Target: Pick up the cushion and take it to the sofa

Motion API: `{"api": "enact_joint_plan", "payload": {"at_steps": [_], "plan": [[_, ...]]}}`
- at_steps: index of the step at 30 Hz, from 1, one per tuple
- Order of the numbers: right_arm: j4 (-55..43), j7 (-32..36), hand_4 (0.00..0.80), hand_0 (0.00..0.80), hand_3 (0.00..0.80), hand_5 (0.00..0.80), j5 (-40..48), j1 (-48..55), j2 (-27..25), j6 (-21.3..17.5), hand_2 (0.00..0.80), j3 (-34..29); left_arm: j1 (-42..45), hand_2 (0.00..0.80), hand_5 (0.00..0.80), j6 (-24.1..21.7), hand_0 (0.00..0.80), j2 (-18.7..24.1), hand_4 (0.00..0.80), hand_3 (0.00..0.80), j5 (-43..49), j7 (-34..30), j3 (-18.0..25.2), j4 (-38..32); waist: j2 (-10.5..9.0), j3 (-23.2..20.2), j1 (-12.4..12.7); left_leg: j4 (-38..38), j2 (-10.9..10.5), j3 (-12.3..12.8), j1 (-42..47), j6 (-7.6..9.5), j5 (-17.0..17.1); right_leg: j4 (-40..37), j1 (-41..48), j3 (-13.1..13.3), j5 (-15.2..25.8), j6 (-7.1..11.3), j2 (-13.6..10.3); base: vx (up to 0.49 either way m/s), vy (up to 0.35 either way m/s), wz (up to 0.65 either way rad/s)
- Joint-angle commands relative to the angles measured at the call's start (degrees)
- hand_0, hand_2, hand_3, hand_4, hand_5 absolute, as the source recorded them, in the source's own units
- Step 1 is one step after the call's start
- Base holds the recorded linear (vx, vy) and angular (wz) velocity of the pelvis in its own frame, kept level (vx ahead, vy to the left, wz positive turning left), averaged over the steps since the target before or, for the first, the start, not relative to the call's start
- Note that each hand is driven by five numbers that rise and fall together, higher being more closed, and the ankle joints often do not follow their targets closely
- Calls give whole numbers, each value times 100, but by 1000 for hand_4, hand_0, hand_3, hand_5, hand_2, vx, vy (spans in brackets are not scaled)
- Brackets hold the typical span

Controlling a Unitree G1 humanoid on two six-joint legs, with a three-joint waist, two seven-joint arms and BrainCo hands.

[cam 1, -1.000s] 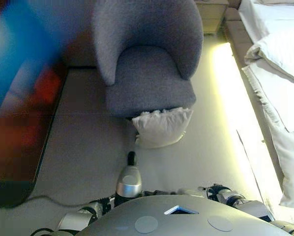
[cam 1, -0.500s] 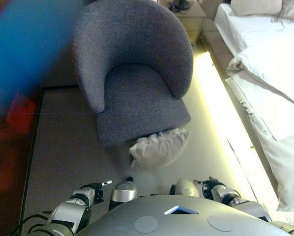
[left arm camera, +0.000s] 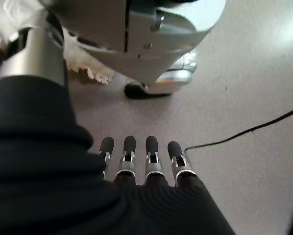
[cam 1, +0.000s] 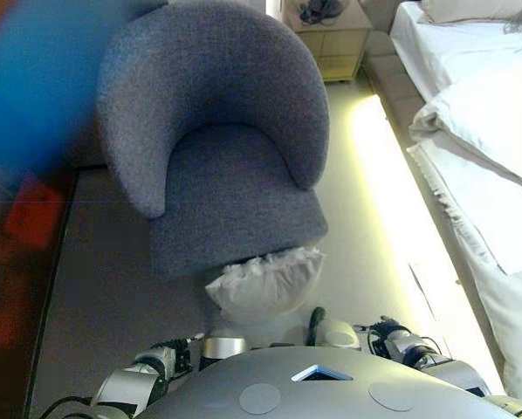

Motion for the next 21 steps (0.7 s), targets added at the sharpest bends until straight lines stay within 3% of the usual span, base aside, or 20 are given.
{"api": "enact_joint_plan", "payload": {"at_steps": [1,2,5,8,12,15,17,19,21], "plan": [[182,-86,0,0,0,0,265,-361,-7,69,0,163,-195,0,0,-147,0,78,0,0,186,181,-32,203,-221,304,82,44,-92,-526,-843,330,566,-108,480,-14,-171,425,-703,-47,-44,-9],[180,-101,0,0,0,0,277,-372,-15,58,0,170,-202,0,0,-165,0,68,0,0,180,187,-50,196,-207,310,76,36,-84,-550,-864,323,580,-93,466,-5,-189,414,-686,-48,-23,0],[100,-411,0,0,0,0,709,-572,-132,-189,0,187,-454,0,0,-511,0,-2,0,0,-111,384,-343,5,-42,541,-71,-32,-88,-921,-1116,294,677,175,135,367,-408,316,-556,-149,0,14],[-30,-661,0,0,0,0,1077,-929,-222,-327,0,244,-815,0,0,-876,0,-3,0,0,-401,676,-514,-195,58,864,-117,81,-75,-986,-1529,202,724,294,-307,369,-383,297,-591,-329,-4,24],[-163,-1043,0,0,0,0,1103,-1480,-336,-347,0,385,-1317,0,0,-1110,0,88,0,0,-869,1337,-656,-427,156,1399,-196,510,-149,-986,-2397,145,771,653,-1197,425,-283,328,-720,-279,24,4],[-222,-1219,0,0,0,0,974,-1873,-463,-560,0,465,-1655,0,0,-1200,0,182,0,0,-1021,1450,-743,-557,251,1759,-259,537,-202,-892,-2793,129,857,754,-1621,429,-245,321,-752,-121,90,5],[-314,-1405,0,0,0,0,1002,-2098,-485,-480,0,527,-1829,0,0,-1182,0,175,0,0,-1086,1504,-794,-599,297,1919,-300,566,-259,-829,-2951,127,875,799,-1810,458,-229,337,-777,-103,107,6],[-471,-1769,0,0,0,0,928,-2260,-553,-847,0,595,-2075,0,0,-1330,0,129,0,0,-1360,1616,-895,-776,392,2294,-368,566,-462,-651,-3441,218,970,913,-2402,552,-108,374,-786,-241,195,11],[-753,-1983,0,0,0,0,799,-2172,-617,-990,0,630,-2081,0,0,-1490,0,107,0,0,-1453,1689,-941,-947,425,2393,-392,563,-561,-649,-3815,263,1024,906,-2738,604,-37,380,-769,-81,125,2]]}}
